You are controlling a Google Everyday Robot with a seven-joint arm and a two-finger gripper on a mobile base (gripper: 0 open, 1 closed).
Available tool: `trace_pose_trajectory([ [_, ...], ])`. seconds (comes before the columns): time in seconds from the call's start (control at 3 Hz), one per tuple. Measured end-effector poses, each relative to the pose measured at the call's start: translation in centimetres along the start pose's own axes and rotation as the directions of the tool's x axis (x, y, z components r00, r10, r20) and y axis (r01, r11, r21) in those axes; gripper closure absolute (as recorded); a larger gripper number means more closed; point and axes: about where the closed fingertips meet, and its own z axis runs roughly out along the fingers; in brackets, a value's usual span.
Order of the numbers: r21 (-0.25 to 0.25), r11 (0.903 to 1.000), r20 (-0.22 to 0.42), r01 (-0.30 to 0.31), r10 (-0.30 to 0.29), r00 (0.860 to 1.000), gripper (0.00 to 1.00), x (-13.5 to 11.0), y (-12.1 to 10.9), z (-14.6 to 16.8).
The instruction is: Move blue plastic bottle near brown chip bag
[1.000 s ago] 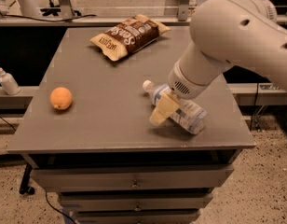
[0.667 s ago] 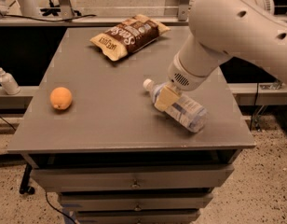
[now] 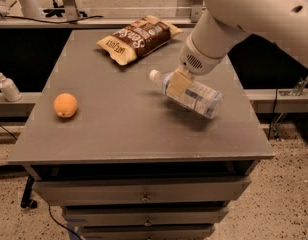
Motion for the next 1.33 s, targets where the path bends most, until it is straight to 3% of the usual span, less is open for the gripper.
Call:
trace_pose_trajectory([
  [0.33, 0.023, 0.9997, 0.033, 0.013, -0.014, 0.999, 1.0, -2.0, -2.7, -0.4],
  [0.67, 0.063, 0.9964, 0.069, 0.057, -0.061, 0.996, 1.0, -4.6, -6.0, 0.2],
  [1.33, 0.107, 0.9836, 0.053, 0.145, -0.151, 0.987, 1.0, -8.3, -10.9, 4.0],
])
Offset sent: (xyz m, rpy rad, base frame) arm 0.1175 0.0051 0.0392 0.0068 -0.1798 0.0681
